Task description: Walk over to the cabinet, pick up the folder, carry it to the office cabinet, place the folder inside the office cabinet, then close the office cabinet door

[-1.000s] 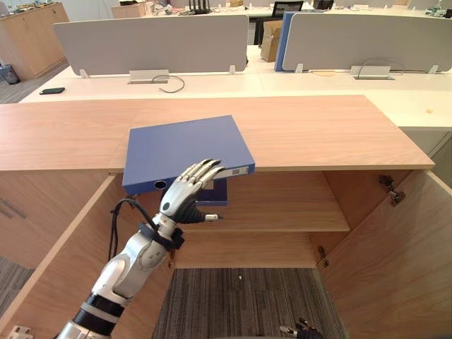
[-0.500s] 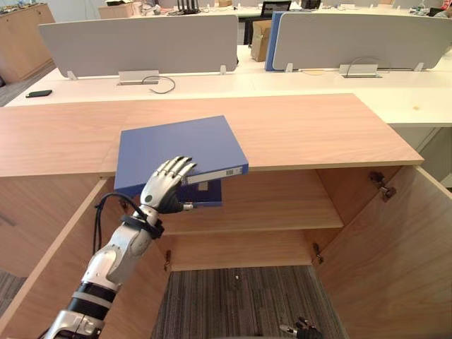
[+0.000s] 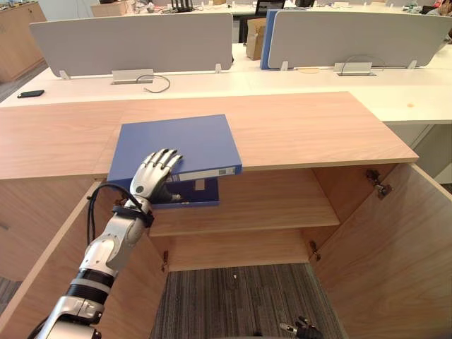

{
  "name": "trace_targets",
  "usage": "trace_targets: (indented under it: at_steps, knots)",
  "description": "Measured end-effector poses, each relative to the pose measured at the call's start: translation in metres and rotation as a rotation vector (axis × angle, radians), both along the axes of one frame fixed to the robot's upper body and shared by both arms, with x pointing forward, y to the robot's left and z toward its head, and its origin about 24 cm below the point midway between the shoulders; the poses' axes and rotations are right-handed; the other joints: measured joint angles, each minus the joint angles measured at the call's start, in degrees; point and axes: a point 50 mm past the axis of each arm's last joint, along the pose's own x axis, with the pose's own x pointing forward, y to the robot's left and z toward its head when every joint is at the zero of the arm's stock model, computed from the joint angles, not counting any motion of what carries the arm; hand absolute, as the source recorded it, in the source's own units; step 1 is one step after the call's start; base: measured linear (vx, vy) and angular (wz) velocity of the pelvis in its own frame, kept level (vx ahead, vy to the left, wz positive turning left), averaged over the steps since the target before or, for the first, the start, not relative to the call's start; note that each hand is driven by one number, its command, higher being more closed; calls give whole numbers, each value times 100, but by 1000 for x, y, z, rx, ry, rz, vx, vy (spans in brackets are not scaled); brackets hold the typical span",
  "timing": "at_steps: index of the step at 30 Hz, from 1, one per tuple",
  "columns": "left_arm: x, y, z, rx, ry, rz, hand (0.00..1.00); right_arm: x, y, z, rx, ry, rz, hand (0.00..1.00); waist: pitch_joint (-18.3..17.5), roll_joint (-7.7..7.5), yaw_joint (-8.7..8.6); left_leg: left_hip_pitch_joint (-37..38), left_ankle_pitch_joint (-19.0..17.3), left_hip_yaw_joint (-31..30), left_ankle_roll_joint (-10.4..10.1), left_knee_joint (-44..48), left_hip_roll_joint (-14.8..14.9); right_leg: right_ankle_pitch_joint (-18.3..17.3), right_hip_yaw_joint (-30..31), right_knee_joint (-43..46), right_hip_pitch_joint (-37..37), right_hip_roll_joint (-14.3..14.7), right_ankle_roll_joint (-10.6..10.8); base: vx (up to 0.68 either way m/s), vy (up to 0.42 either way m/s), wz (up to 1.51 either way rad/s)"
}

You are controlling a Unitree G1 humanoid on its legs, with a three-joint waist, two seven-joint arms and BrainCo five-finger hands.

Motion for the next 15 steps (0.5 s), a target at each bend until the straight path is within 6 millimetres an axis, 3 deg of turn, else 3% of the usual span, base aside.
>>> trace_targets:
  at_steps: [3, 4, 15]
  knots:
    - [3, 3, -1, 7, 5, 21, 0, 0, 0, 0, 1, 1, -1, 0, 0, 0, -7, 9, 0, 9, 0, 0, 2, 0, 9, 0, 3, 3, -1, 0, 0, 0]
    - [4, 3, 0, 16, 4, 29, 100, 0, 0, 0, 2, 2, -1, 0, 0, 0, -10, 15, 0, 13, -1, 0, 4, 0, 13, 0, 6, 5, -1, 0, 0, 0]
    - [20, 5, 19, 80, -72, 65, 100, 0, -1, 0, 5, 2, -8, 0, 44, 5, -63, 91, -6, 40, -12, -10, 20, -1, 40, -2, 68, 24, -1, -19, -6, -1]
